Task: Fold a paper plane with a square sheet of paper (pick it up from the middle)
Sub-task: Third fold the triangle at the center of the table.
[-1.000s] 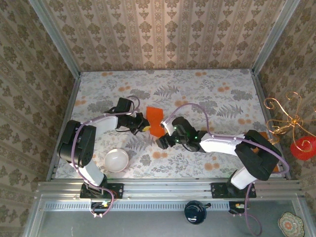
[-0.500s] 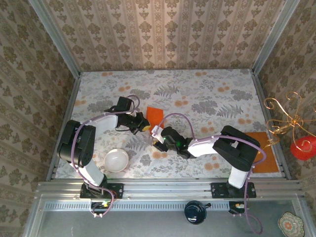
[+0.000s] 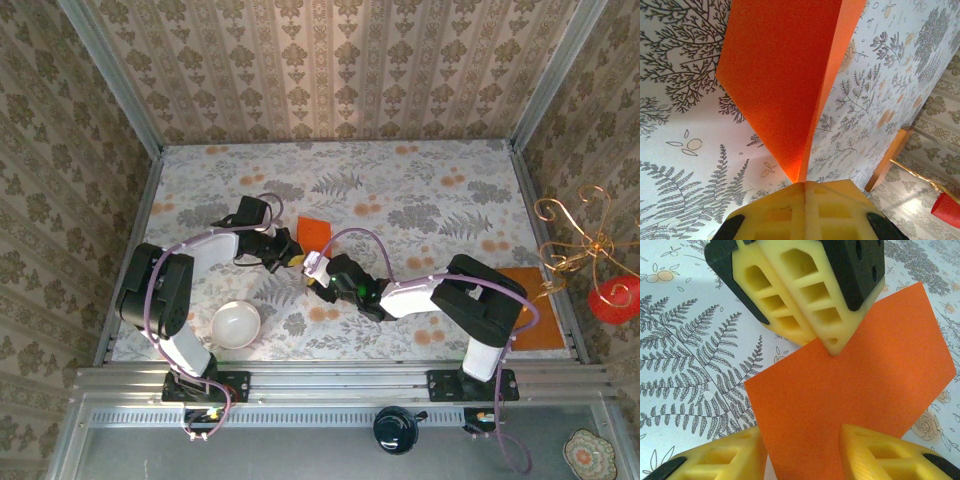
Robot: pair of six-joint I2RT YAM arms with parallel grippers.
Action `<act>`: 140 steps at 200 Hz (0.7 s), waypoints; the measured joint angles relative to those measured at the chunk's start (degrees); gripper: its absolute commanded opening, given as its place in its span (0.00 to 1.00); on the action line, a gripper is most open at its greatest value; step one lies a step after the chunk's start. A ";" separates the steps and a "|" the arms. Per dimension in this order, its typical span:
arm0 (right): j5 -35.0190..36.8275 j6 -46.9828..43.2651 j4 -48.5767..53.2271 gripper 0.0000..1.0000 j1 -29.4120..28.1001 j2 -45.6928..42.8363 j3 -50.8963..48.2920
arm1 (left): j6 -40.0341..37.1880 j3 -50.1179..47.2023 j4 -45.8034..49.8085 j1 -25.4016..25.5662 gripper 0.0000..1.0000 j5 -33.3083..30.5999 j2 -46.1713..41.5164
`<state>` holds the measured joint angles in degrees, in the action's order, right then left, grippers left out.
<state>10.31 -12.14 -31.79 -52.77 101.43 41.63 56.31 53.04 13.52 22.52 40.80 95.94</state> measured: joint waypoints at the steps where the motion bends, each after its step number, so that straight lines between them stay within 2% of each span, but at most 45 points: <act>1: 0.00 -0.02 -0.04 0.43 0.00 0.00 0.00 | 0.00 0.00 0.00 0.00 0.03 0.00 0.00; 58: -0.31 -0.13 -1.42 0.39 0.00 0.00 0.28 | 0.02 0.00 0.00 0.42 0.04 0.02 0.00; 76: -0.44 -0.09 -1.53 0.35 0.00 0.00 0.46 | 0.02 0.00 0.00 0.42 0.04 0.02 0.00; 95: -0.55 -0.04 -1.68 0.27 0.00 -0.02 0.46 | 0.02 0.00 0.00 0.42 0.06 0.02 0.00; 104: -0.70 0.15 -1.73 0.24 0.00 -0.02 0.46 | 0.02 0.00 0.00 0.42 0.08 0.02 0.00; 140: -2.47 0.66 -1.27 0.07 0.00 -0.66 0.44 | -0.59 0.00 0.81 0.22 0.29 -0.63 -0.09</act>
<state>7.84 -11.49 -33.06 -52.77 100.77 42.06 55.72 53.04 14.33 22.74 40.16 95.85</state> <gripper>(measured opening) 0.125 0.227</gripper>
